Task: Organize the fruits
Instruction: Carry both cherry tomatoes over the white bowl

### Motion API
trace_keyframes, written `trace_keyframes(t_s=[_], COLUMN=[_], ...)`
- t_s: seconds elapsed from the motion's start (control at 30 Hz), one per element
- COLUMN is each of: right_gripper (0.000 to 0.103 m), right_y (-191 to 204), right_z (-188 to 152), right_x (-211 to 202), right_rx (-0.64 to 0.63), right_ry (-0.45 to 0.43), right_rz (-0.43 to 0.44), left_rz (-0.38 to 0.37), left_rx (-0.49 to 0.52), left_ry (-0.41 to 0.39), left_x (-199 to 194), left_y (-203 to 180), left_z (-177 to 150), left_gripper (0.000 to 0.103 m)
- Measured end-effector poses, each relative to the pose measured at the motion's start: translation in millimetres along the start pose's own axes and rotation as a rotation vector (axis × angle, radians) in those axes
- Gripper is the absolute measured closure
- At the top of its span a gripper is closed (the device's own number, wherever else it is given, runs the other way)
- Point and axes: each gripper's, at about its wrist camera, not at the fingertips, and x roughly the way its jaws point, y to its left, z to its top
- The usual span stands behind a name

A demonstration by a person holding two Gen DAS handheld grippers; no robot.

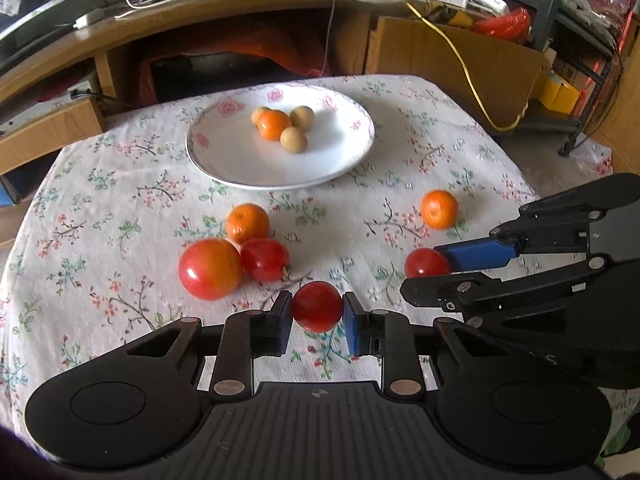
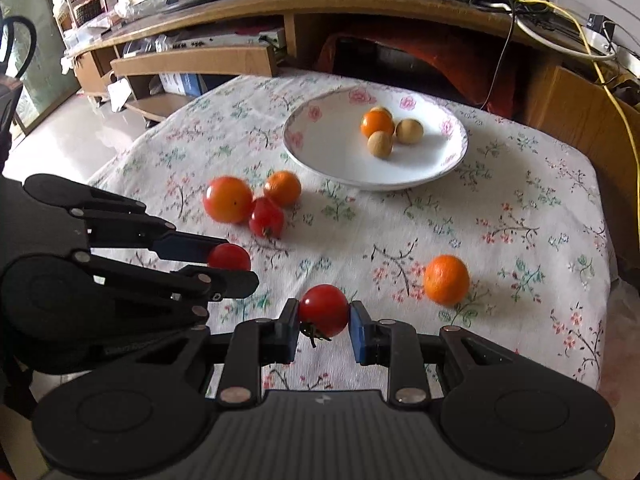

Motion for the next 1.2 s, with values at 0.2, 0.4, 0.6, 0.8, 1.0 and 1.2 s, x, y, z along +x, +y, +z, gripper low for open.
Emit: trace_keyframes(t_s=[0.2,0.4,0.6,0.8,1.0,1.2], right_gripper=[0.077,0.077,0.077,0.077,0.077,0.077], right_y=[0.4,-2.3,-7.9,-10.6,-14.3,-32.3], right_z=[5.7,8.8,12.9,16.0,16.3,12.8], right_x=[1.6,0.8,-5.2,-7.3,-8.4,-13.4], right_rx=[0.005,0.016,0.053,0.074,0.079,0.133], right_ry=[-0.008,-0.015,-0.042,-0.056,-0.055,-0.061], right_rz=[-0.004,-0.010,-0.012,-0.021,-0.035,-0.061], left_rz=[0.004,0.008,0.006,0.001,-0.011,-0.022], left_rx=[-0.015,-0.020,-0.021,-0.045,-0.027,0.019], left_ry=[-0.010,-0.013,-0.023,-0.037,-0.004,0.028], left_x=[-0.1,1.2,-0.8,-0.4,7.1,23.9], left_y=[1.9,3.0,1.6,4.9,1.9,-13.6], left_z=[6.1,8.1,11.2,19.2,14.5,9.4], left_gripper=[0.069,0.069,0.072,0.072,0.068,0.064])
